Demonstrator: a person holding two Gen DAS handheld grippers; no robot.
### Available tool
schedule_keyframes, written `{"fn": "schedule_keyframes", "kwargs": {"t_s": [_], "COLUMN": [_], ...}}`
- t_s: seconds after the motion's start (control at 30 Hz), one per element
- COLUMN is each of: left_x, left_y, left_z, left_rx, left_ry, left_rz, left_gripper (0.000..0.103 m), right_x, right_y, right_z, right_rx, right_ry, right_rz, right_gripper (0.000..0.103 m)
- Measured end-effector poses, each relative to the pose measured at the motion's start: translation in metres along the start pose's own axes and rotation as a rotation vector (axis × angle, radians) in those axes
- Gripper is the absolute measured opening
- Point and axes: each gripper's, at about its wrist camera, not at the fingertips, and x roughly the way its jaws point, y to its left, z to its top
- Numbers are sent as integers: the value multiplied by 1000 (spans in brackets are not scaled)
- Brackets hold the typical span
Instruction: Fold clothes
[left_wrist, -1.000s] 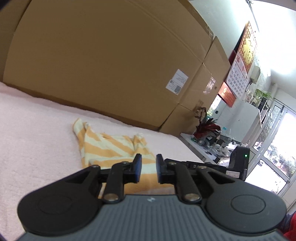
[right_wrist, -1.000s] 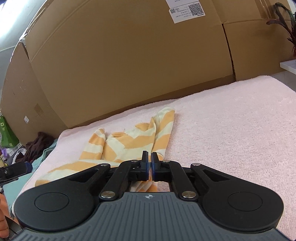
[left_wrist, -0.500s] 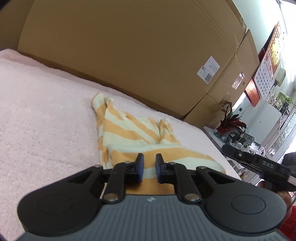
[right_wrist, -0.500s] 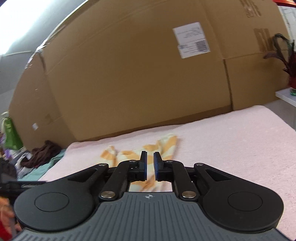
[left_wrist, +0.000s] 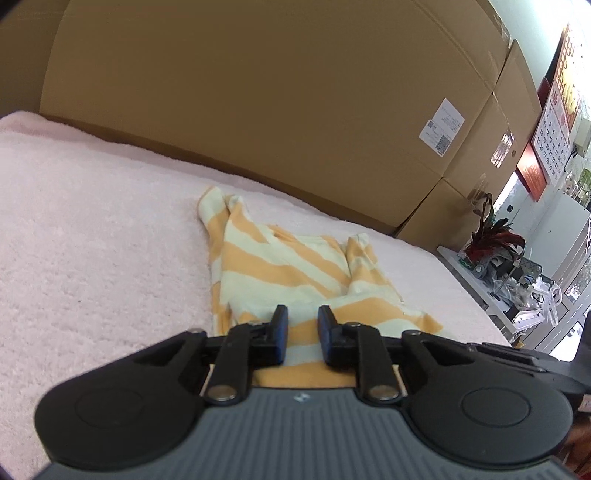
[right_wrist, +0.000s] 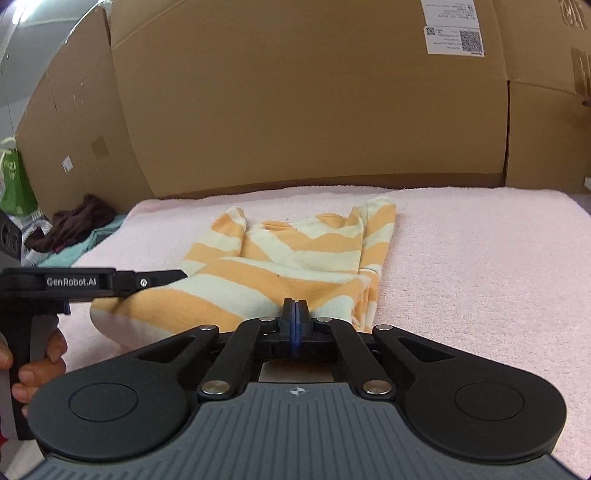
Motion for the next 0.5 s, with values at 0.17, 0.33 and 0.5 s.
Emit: {"fn": "schedule_keyframes", "kwargs": {"t_s": [0.17, 0.33, 0.5], "left_x": [-15, -49, -21], "left_y": [-3, -28, -40], "left_z": [3, 4, -14], "left_rx": [18, 100, 145], "left_ry": [-37, -93, -11], "left_rz": [-27, -184, -134], "left_gripper": [13, 19, 26], "right_x": [-7, -12, -21], "right_y": [0, -1, 1], "right_z": [-7, -12, -22], "right_rx": [58, 101, 159], "right_ry": [-18, -50, -103], "right_rz": [-16, -27, -53], "right_gripper": [0, 0, 0]}}
